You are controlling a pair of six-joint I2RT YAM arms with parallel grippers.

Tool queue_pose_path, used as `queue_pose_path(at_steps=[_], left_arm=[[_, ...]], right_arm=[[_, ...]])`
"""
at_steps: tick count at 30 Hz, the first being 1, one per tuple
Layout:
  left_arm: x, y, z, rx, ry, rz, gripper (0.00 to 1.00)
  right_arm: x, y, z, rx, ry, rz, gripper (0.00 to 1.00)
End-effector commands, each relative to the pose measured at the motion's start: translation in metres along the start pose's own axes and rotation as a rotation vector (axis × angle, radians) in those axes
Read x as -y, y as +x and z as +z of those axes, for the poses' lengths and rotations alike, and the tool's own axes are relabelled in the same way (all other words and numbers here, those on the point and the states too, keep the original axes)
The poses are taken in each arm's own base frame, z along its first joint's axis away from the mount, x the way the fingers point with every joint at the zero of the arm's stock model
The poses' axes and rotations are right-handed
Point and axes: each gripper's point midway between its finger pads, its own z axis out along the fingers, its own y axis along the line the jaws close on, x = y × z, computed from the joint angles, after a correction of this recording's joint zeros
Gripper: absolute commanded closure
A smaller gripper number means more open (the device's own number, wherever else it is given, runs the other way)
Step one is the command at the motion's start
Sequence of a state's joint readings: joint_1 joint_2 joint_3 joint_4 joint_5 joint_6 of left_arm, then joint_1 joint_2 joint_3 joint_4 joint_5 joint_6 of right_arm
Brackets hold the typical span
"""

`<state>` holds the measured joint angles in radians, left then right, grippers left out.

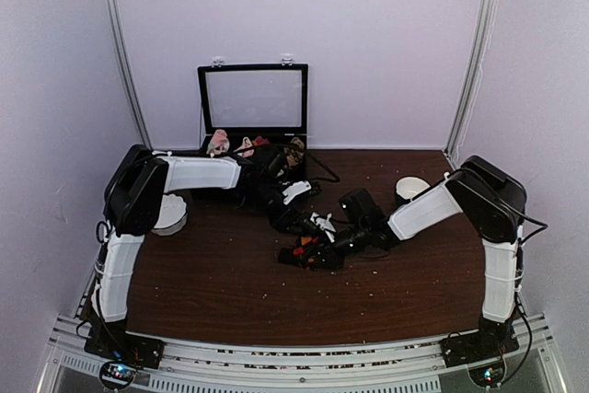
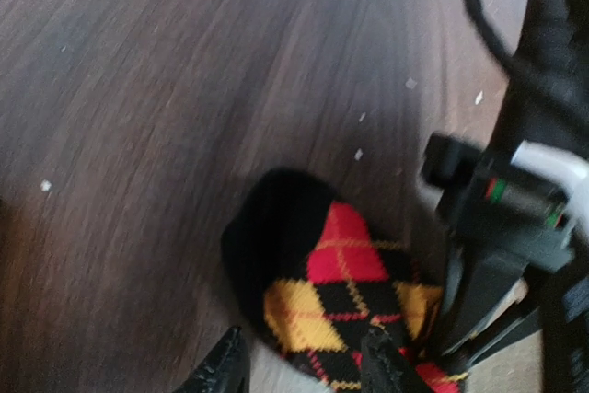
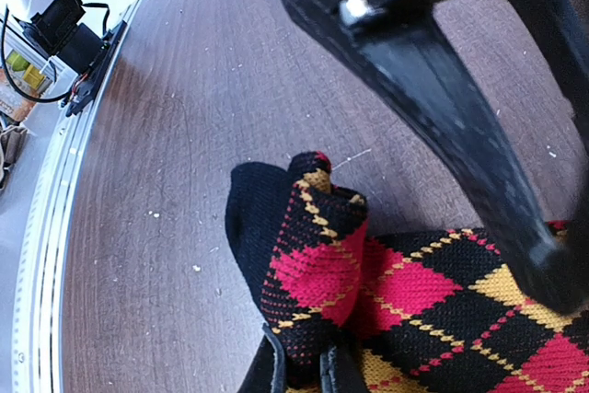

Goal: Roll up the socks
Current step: Roll the sock at the center of the board.

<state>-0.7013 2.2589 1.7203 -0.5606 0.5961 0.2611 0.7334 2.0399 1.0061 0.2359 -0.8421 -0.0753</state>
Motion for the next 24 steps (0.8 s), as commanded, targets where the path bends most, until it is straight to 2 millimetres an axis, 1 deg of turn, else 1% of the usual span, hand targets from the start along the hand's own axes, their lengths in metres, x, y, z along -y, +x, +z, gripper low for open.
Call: queue_pose_path(at_steps=[1, 2, 5, 7, 11, 15, 17, 21, 24], left_arm=[[0.017, -0.024, 0.005, 0.098, 0.145, -0.045, 0.56], [0.012, -0.022, 0.008, 0.094, 0.122, -0.044, 0.56], [-0.015, -0.013, 0.023, 0.025, -0.013, -0.051, 0.56], [-0.025, -0.008, 0.029, -0.011, -0.072, -0.041, 0.57], [-0.043, -0.002, 0.033, -0.086, -0.246, 0.031, 0.57], [-0.042, 0.004, 0.033, -0.154, -0.311, 0.073, 0.58], [-0.043, 0.014, 0.028, -0.192, -0.341, 0.07, 0.58], [-0.038, 0.043, 0.02, -0.238, -0.357, 0.075, 0.58], [-0.037, 0.07, 0.017, -0.283, -0.367, 0.053, 0.59]], right_arm=[[0.004, 0.111, 0.007, -0.315, 0.04, 0.231, 1.0], [0.004, 0.11, 0.007, -0.315, 0.04, 0.227, 1.0], [0.0, 0.108, 0.006, -0.311, 0.035, 0.213, 1.0], [-0.002, 0.106, 0.007, -0.311, 0.03, 0.207, 1.0], [-0.011, 0.1, 0.009, -0.309, 0.001, 0.193, 1.0], [-0.012, 0.099, 0.012, -0.316, -0.007, 0.198, 1.0], [-0.012, 0.099, 0.013, -0.315, -0.007, 0.196, 1.0], [-0.015, 0.098, 0.012, -0.312, -0.006, 0.195, 1.0], [-0.022, 0.098, 0.013, -0.328, -0.021, 0.2, 1.0]])
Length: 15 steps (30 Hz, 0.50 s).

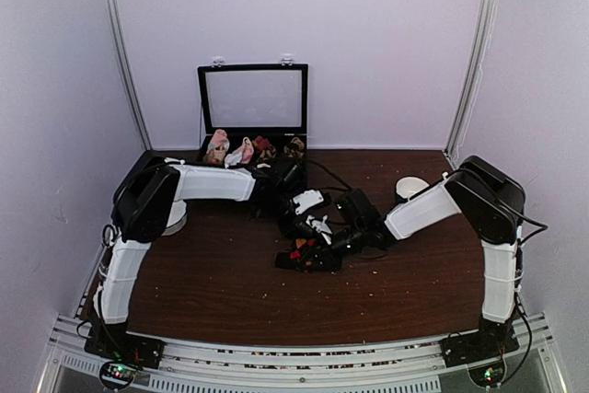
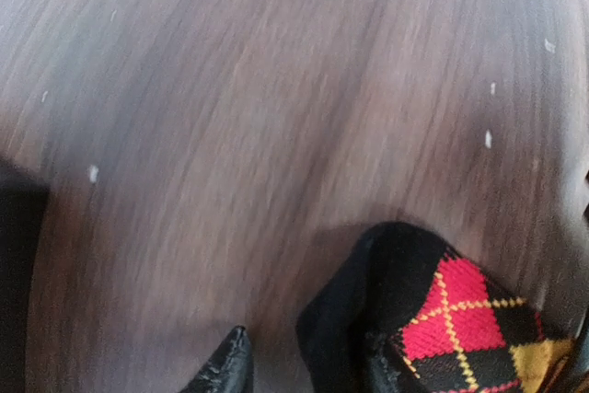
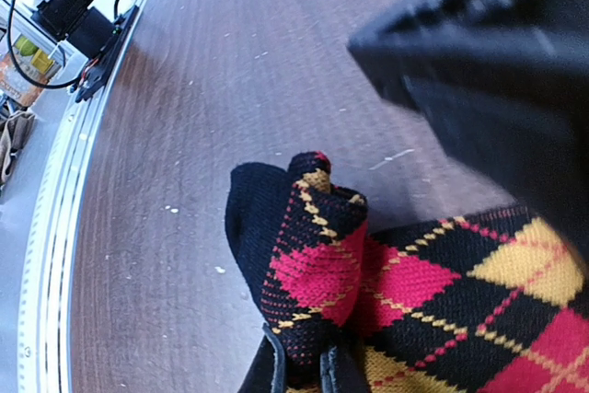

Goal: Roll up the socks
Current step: Roll the sock at the center of the board.

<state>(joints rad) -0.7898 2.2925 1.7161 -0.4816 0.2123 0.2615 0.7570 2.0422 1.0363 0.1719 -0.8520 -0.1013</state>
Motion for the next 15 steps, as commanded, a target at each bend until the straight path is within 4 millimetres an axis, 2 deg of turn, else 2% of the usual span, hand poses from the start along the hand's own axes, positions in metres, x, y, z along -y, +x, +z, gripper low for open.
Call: queue_pose_path(at_steps=[1, 4, 7, 10, 13, 15], left_arm=[[-0.002, 0.069, 0.001, -0.172, -0.036, -0.023, 0.59], [0.003, 0.092, -0.004, -0.193, -0.024, -0.044, 0.59], [0.005, 0.097, -0.014, -0.175, -0.019, -0.055, 0.59], [-0.002, 0.082, -0.032, -0.114, -0.028, -0.064, 0.59], [-0.014, 0.059, -0.065, -0.009, -0.03, -0.097, 0.58], [-0.012, 0.052, -0.079, 0.039, -0.006, -0.108, 0.58]], right_arm=[[-0.016, 0.097, 0.012, -0.3, -0.006, 0.22, 1.0], [-0.034, 0.102, 0.018, -0.345, -0.052, 0.21, 1.0], [-0.042, 0.104, 0.025, -0.372, -0.074, 0.223, 1.0], [-0.041, 0.106, 0.027, -0.383, -0.073, 0.254, 1.0], [-0.04, 0.11, 0.027, -0.398, -0.063, 0.303, 1.0], [-0.04, 0.113, 0.026, -0.405, -0.063, 0.331, 1.0]])
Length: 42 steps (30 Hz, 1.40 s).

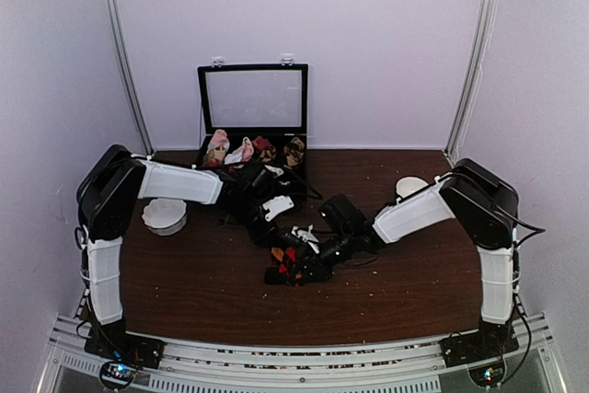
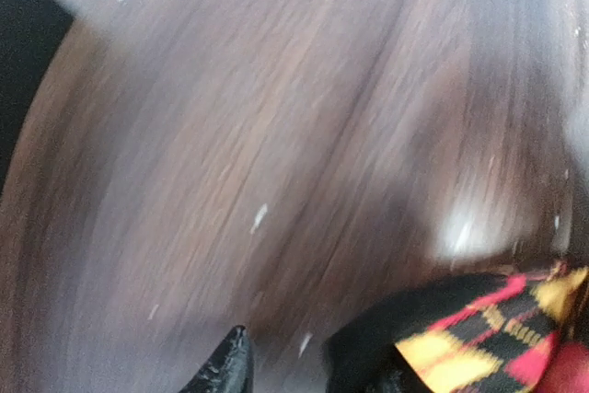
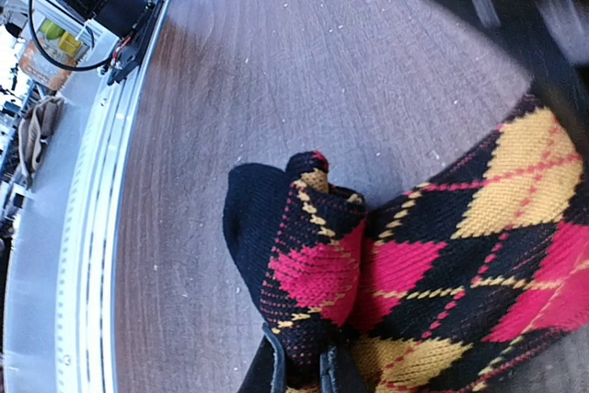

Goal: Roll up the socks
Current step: Roll the sock at the center of the board.

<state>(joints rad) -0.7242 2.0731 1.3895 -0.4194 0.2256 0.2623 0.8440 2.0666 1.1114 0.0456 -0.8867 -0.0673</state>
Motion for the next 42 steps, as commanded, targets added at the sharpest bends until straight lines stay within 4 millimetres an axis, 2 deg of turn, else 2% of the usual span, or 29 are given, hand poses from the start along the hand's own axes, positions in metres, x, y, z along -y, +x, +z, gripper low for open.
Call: queue_pose_path(at_steps=[1, 4, 7, 10, 14, 17, 19, 21, 23, 26, 29, 33, 37, 42], left_arm=[[-0.011, -0.008, -0.042, 0.088, 0.01, -0.039, 0.58], [-0.001, -0.001, -0.042, 0.093, 0.049, -0.034, 0.57], [-0.001, -0.004, -0.05, 0.117, 0.047, -0.031, 0.56], [-0.018, -0.017, -0.074, 0.174, 0.014, -0.041, 0.55], [-0.048, -0.023, -0.109, 0.203, -0.038, -0.065, 0.55], [-0.051, -0.023, -0.127, 0.201, -0.05, -0.05, 0.54], [-0.038, -0.026, -0.137, 0.222, 0.002, -0.027, 0.54], [-0.005, -0.028, -0.149, 0.291, 0.134, 0.049, 0.54], [0.028, -0.016, -0.151, 0.337, 0.248, 0.125, 0.53], [0.064, 0.002, -0.145, 0.323, 0.334, 0.247, 0.58], [0.093, 0.019, -0.128, 0.269, 0.381, 0.345, 0.66], [0.112, 0.029, -0.104, 0.214, 0.38, 0.438, 0.7], [0.124, 0.024, -0.078, 0.162, 0.363, 0.478, 0.76], [0.13, 0.018, -0.058, 0.147, 0.357, 0.498, 0.72]], right_arm=[[0.002, 0.109, 0.012, -0.301, 0.021, 0.324, 1.0], [0.004, 0.116, 0.014, -0.329, 0.003, 0.378, 1.0], [0.005, 0.135, 0.018, -0.406, -0.014, 0.444, 1.0], [0.004, 0.149, 0.018, -0.466, -0.023, 0.474, 1.0], [0.005, 0.146, 0.016, -0.431, -0.047, 0.53, 1.0], [0.009, 0.145, 0.014, -0.423, -0.047, 0.569, 1.0], [0.009, 0.144, 0.014, -0.418, -0.055, 0.584, 1.0], [0.01, 0.142, 0.013, -0.41, -0.062, 0.598, 1.0], [0.012, 0.143, 0.012, -0.407, -0.062, 0.618, 1.0], [0.015, 0.148, 0.01, -0.408, -0.062, 0.654, 1.0], [0.021, 0.154, 0.008, -0.407, -0.049, 0.686, 1.0], [0.027, 0.156, 0.007, -0.395, -0.025, 0.707, 1.0], [0.03, 0.158, 0.009, -0.393, -0.013, 0.719, 1.0], [0.03, 0.158, 0.009, -0.389, -0.015, 0.72, 1.0]])
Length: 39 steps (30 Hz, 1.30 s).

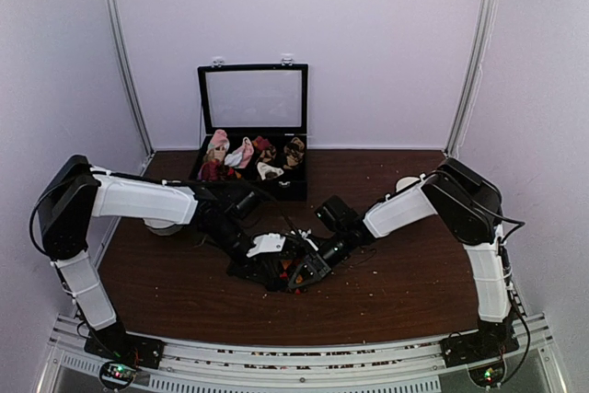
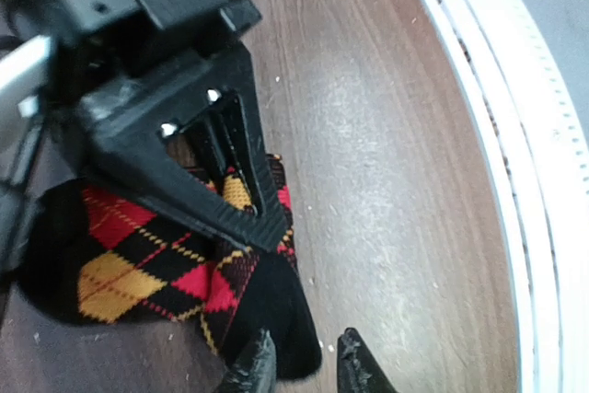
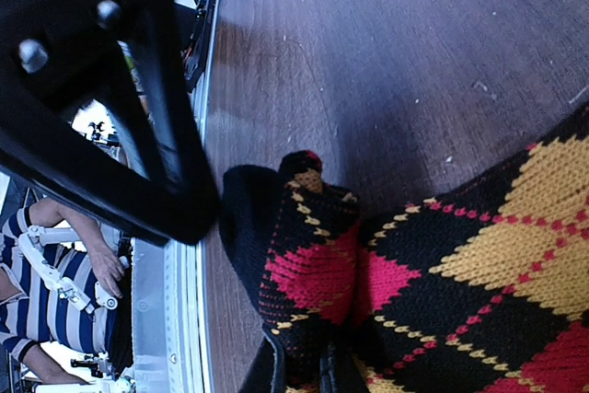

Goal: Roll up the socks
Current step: Roll the sock at the center of the board.

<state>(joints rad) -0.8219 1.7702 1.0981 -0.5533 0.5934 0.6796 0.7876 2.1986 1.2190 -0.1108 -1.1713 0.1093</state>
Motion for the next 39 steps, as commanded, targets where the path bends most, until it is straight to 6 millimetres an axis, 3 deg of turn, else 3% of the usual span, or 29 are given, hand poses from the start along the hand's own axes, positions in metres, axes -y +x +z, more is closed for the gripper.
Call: queue_pose_path(at_steps=[1, 14, 21, 23, 27, 32, 39], left_arm=[[-0.02, -0.011, 0.011, -0.003, -0.072, 0.063, 0.71], [-0.043, 0.007, 0.039, -0.116, -0.156, 0.092, 0.68], [-0.038, 0.022, 0.053, -0.195, -0.099, 0.072, 0.7], [-0.039, 0.024, 0.056, -0.216, -0.082, 0.06, 0.73], [-0.039, 0.033, 0.063, -0.257, -0.047, 0.028, 1.0], [-0.032, 0.047, 0.073, -0.302, 0.022, -0.045, 1.0], [-0.025, 0.06, 0.08, -0.331, 0.137, -0.21, 1.0]], right_arm=[[0.084, 0.12, 0.002, -0.214, 0.256, 0.415, 1.0], [0.084, 0.117, 0.004, -0.214, 0.245, 0.401, 0.99], [0.083, 0.112, 0.001, -0.206, 0.257, 0.382, 0.98], [0.083, 0.109, -0.001, -0.199, 0.272, 0.366, 0.96], [0.08, 0.095, -0.006, -0.153, 0.307, 0.315, 0.91], [0.069, 0.066, -0.013, -0.039, 0.313, 0.228, 0.88], [0.058, 0.048, -0.018, 0.081, 0.319, 0.146, 0.75]])
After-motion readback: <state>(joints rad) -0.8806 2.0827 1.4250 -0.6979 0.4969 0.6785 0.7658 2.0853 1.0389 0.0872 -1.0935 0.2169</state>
